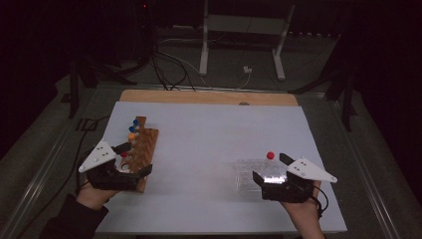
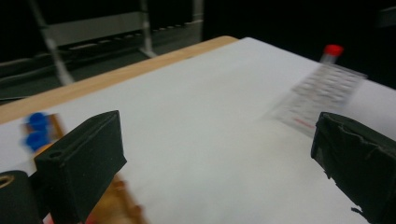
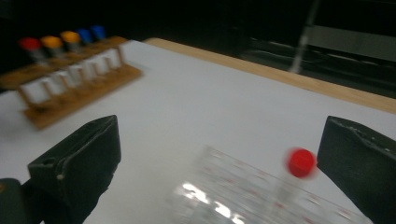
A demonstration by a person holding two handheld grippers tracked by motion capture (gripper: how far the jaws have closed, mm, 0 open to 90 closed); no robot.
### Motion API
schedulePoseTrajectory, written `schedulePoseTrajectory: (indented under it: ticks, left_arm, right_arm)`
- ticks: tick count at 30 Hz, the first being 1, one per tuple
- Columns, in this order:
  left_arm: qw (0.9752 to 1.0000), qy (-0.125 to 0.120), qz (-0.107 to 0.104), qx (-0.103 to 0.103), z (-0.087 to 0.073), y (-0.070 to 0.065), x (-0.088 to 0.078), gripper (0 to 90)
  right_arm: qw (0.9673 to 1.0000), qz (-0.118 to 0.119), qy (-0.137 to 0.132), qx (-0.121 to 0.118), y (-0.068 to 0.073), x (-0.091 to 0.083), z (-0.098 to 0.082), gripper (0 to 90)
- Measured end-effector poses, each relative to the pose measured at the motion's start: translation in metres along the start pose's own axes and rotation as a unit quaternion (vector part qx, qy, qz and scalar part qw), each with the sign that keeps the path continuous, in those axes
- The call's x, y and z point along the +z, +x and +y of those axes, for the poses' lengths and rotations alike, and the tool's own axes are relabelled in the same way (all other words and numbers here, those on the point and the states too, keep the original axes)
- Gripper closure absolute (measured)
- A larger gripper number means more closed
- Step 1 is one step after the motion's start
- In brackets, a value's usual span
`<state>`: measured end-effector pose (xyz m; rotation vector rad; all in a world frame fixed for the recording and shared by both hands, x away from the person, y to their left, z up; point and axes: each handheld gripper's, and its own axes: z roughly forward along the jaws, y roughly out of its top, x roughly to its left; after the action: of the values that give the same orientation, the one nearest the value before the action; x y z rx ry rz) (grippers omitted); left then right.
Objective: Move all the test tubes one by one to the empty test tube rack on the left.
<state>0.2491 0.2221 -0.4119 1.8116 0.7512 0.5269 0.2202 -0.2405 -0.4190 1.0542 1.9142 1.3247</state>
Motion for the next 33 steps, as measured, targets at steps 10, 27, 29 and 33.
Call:
schedulePoseTrajectory:
  ticks: [10,27,29,33]
  left_arm:
    - [0.9992,0.006,-0.036,0.013,-0.001,-0.016,0.012,3.4]
    - [0.9985,0.016,-0.047,0.021,-0.003,-0.022,0.019,3.5]
    - [0.9986,0.015,-0.045,0.021,-0.003,-0.022,0.019,3.5]
    - [0.9986,0.015,-0.046,0.022,-0.003,-0.021,0.018,3.5]
  right_arm:
    - [0.9967,-0.048,0.061,0.023,-0.027,0.022,-0.025,5.8]
    - [0.9889,-0.068,0.124,0.047,-0.041,0.052,-0.036,59.5]
    - [0.9882,-0.071,0.128,0.046,-0.041,0.053,-0.037,62.4]
    - [0.9874,-0.071,0.135,0.043,-0.039,0.057,-0.038,66.3]
